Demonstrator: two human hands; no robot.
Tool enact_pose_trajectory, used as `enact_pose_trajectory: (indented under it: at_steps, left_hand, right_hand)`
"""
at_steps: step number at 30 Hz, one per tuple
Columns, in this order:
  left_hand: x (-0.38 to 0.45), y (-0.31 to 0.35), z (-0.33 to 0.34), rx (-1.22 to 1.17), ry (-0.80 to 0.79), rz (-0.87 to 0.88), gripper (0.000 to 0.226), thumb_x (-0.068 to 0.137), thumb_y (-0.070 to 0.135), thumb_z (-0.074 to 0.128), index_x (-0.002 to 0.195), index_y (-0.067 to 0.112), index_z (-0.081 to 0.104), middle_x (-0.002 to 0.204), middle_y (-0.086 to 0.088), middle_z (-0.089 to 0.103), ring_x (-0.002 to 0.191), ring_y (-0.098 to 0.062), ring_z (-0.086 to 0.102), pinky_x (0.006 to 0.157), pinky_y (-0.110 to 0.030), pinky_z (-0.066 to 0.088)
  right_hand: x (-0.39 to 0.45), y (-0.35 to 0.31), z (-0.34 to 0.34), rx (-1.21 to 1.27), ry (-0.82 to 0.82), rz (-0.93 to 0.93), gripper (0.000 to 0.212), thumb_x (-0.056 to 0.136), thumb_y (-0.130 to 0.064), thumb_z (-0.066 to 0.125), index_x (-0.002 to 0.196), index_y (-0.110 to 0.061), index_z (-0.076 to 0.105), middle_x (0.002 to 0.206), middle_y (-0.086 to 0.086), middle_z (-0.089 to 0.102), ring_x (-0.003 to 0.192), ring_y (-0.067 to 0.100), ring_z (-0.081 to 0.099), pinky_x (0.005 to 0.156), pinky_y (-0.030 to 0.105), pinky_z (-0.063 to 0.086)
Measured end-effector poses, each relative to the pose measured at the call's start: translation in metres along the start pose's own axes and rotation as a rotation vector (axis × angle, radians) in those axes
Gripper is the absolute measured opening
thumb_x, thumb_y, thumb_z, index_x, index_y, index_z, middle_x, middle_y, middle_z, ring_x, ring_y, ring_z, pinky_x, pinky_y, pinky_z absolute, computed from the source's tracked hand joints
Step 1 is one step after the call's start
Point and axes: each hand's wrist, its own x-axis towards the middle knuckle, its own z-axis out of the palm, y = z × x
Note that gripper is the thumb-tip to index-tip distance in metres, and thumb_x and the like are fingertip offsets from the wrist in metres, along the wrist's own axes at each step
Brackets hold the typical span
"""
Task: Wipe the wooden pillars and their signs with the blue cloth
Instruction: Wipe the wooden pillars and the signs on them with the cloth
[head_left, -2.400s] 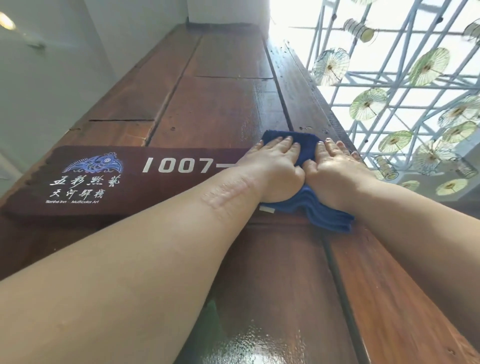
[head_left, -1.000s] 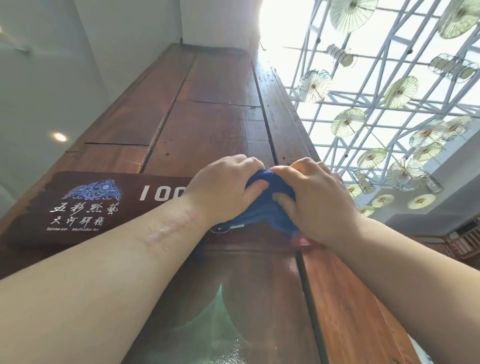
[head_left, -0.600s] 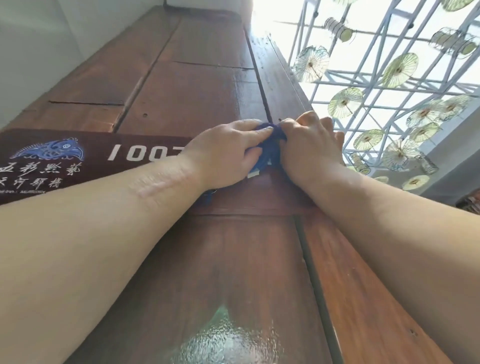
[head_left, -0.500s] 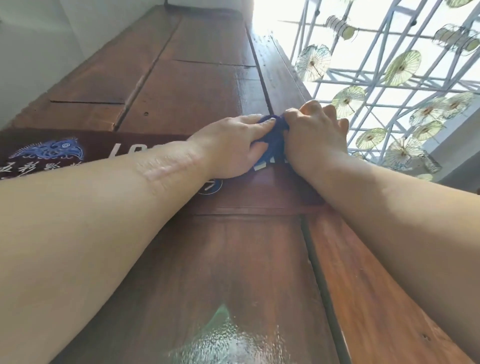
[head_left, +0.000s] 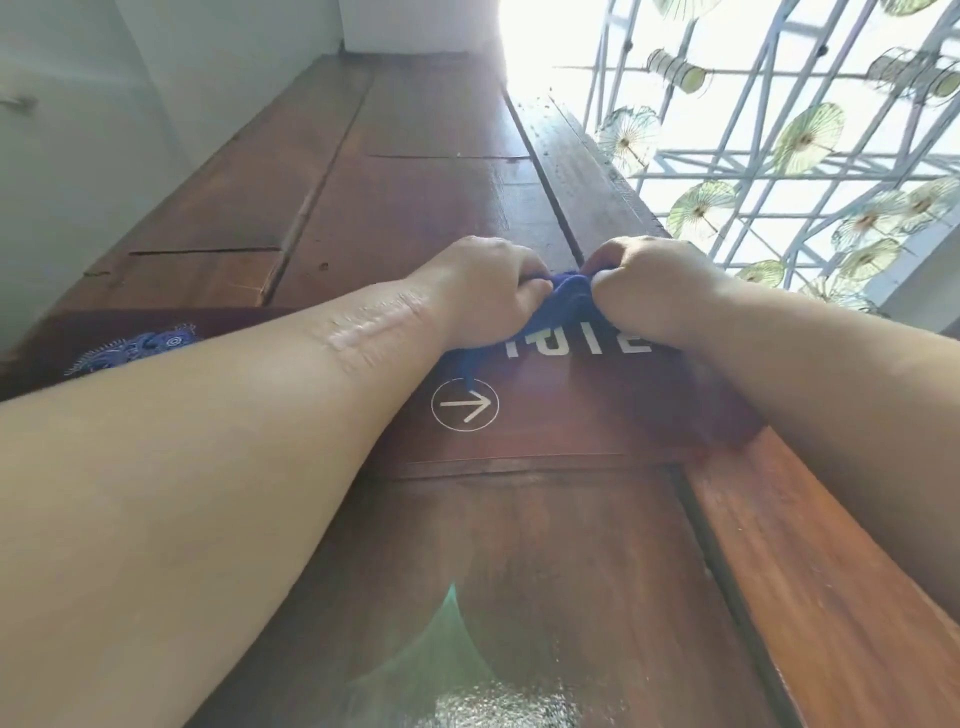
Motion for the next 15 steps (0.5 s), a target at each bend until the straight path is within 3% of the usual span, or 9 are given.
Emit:
enact_pose_trajectory:
  at_steps: [3,9,15]
  left_hand:
    - [-0.008,-0.020,-0.012,0.030,-0.035,-0.060,0.035,0.095,0.036,0.036,0.115,0.022,0.062,0.116,-0.002,0.061,0.099,-0.016,0.047,0.081,-0.027,0.032]
    - [-0.043,-0.065,-0.035,0.034,-0.025,-0.080,0.033,0.095,0.032,0.036,0.114,0.024,0.062,0.118,-0.002,0.063,0.109,-0.021,0.052,0.083,-0.026,0.033]
    - [-0.099,-0.136,-0.065,-0.008,0.007,-0.164,0.030,0.095,0.034,0.037,0.113,0.030,0.061,0.116,0.001,0.065,0.107,-0.020,0.054,0.080,-0.026,0.033]
  right_hand:
    - [0.000,-0.029,0.006,-0.069,-0.044,-0.036,0.031,0.077,-0.019,0.046,0.101,-0.028,0.063,0.097,0.004,0.058,0.085,0.025,0.054,0.062,0.027,0.045]
    - [0.000,-0.094,0.021,-0.191,-0.097,-0.076,0.030,0.079,-0.016,0.047,0.103,-0.015,0.066,0.102,0.010,0.064,0.087,0.029,0.058,0.075,0.031,0.051]
    - [-0.007,-0.170,0.056,-0.177,-0.089,-0.193,0.031,0.081,-0.022,0.044,0.104,-0.019,0.066,0.093,0.004,0.060,0.082,0.025,0.051,0.066,0.026,0.043]
